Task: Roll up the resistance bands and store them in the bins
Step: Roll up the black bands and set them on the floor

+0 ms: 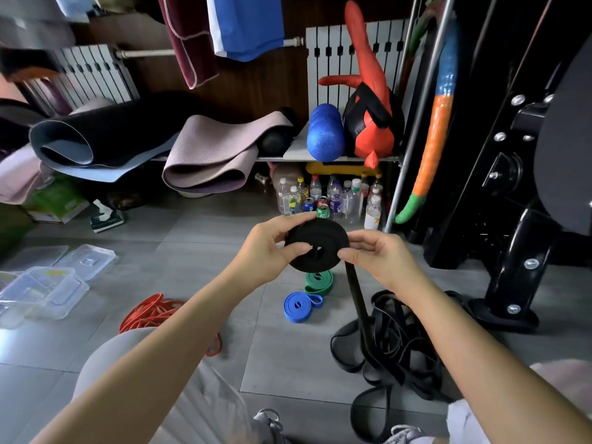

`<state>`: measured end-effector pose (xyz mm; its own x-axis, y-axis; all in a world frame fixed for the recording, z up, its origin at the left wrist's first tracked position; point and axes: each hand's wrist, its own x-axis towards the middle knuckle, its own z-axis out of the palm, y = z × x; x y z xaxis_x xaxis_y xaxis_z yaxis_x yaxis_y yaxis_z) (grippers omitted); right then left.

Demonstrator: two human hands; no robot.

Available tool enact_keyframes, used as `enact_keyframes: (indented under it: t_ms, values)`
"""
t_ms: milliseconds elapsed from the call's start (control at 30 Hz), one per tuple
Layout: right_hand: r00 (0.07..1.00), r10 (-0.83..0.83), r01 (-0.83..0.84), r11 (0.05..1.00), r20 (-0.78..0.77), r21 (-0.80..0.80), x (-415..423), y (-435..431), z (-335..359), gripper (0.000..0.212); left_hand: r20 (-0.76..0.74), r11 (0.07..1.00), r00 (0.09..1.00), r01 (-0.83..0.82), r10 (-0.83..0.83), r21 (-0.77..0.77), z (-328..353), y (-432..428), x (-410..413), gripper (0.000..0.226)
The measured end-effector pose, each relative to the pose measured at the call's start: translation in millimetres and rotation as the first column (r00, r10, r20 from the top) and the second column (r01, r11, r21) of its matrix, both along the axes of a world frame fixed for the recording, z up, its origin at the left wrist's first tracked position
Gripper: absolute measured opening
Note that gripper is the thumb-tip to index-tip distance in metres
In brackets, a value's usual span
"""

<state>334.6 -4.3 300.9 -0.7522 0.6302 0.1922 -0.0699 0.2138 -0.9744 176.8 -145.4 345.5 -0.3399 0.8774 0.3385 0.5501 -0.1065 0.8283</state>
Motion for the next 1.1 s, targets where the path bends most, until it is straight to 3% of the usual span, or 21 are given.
enact_keyframes:
  t_ms: [100,167,267,400,500,633,767,833,867,933,1000,1100]
  values:
    - [0.997,0.004,-0.009,0.998,-0.074,-0.06,4,-7,-3,0.034,0.247,0.995,0.969,-0.025,0.0,0.095,-2,4,9,0.059]
    - [0.994,-0.022,0.012,0.995,-0.109,-0.099,7,-6,-3,0.034,0.243,0.994,0.97,-0.015,-0.011,0.107,-3,6,13,0.062]
    - [0.999,-0.022,0.021,0.998,-0.031,-0.053,10,-1,3,0.035,0.105,0.999,0.994,0.032,-0.035,0.025,-1,7,11,0.056]
    - [0.987,0.041,-0.058,0.993,0.156,0.103,9,6,14,0.036,-0.213,0.985,0.977,-0.011,-0.027,-0.173,16,11,2,0.029]
    - [0.975,0.056,-0.093,0.982,0.214,0.164,6,7,20,0.036,-0.285,0.966,0.954,0.012,-0.088,-0.26,29,14,0,0.025]
    - [0.991,0.044,-0.058,0.991,0.124,0.119,4,5,23,0.037,-0.032,0.978,0.998,0.048,-0.055,-0.201,34,11,-3,0.03]
    - [0.997,0.003,-0.012,0.993,0.08,0.113,6,0,15,0.036,0.227,0.988,0.974,0.021,0.014,-0.15,21,7,3,0.033]
    - [0.994,-0.007,-0.009,0.989,0.107,0.147,8,0,14,0.035,0.275,0.988,0.961,0.023,0.02,-0.156,17,5,7,0.033]
    - [0.991,-0.001,-0.022,0.985,0.136,0.168,8,0,15,0.034,0.23,0.984,0.973,0.03,0.011,-0.177,16,4,9,0.032]
    - [0.98,0.013,-0.054,0.978,0.197,0.203,9,2,16,0.031,-0.104,0.961,0.994,-0.01,-0.019,-0.277,19,3,9,0.033]
    - [0.969,0.024,-0.082,0.97,0.248,0.227,9,2,19,0.027,-0.452,0.943,0.885,-0.052,-0.108,-0.328,20,3,10,0.055]
    - [0.965,0.031,-0.096,0.966,0.26,0.24,8,2,24,0.03,-0.605,0.947,0.765,0.019,-0.221,-0.321,22,6,17,0.06]
